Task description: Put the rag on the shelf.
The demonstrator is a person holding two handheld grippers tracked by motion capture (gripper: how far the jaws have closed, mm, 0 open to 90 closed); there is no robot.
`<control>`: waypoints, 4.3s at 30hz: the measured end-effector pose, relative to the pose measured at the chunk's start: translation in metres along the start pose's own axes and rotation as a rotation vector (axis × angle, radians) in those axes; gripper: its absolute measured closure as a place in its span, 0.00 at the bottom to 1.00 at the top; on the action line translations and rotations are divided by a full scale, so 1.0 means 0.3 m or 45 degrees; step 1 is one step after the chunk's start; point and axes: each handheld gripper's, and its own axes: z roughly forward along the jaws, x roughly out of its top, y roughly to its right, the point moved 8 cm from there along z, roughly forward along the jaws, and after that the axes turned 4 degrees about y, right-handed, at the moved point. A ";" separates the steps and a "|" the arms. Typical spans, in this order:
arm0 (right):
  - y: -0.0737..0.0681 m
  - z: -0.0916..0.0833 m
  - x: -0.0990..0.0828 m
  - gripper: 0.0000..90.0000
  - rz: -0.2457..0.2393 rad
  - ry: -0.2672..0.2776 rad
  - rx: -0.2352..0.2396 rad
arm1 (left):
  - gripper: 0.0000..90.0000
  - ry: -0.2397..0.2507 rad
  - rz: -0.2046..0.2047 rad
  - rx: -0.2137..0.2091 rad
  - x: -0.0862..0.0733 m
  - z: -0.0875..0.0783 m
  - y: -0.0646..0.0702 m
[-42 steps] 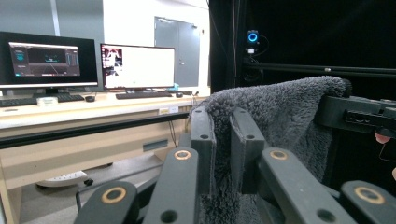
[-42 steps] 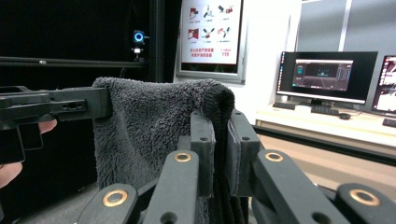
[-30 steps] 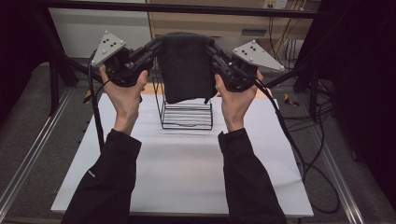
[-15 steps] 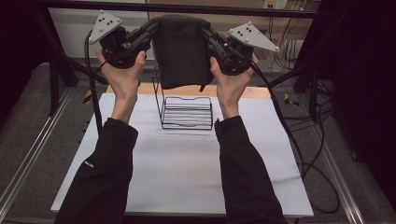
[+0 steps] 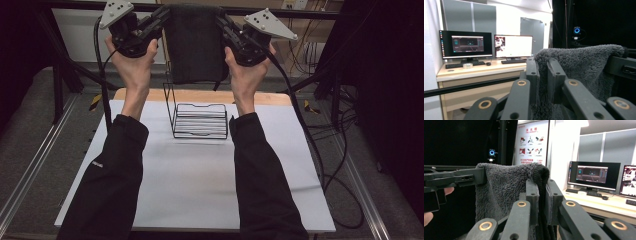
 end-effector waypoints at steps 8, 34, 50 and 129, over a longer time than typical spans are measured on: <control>0.024 0.030 -0.050 0.93 -0.026 -0.046 -0.014 | 0.90 -0.012 -0.025 0.001 -0.068 0.037 -0.032; 0.085 0.092 -0.102 0.93 0.042 -0.079 0.035 | 0.90 -0.040 0.003 -0.003 -0.090 0.068 -0.069; 0.078 0.050 -0.194 0.93 0.052 -0.149 0.048 | 0.90 -0.114 0.008 -0.045 -0.198 0.031 -0.056; -0.085 -0.250 -0.429 0.90 -0.043 -0.333 0.162 | 0.86 -0.311 0.078 -0.179 -0.463 -0.284 0.088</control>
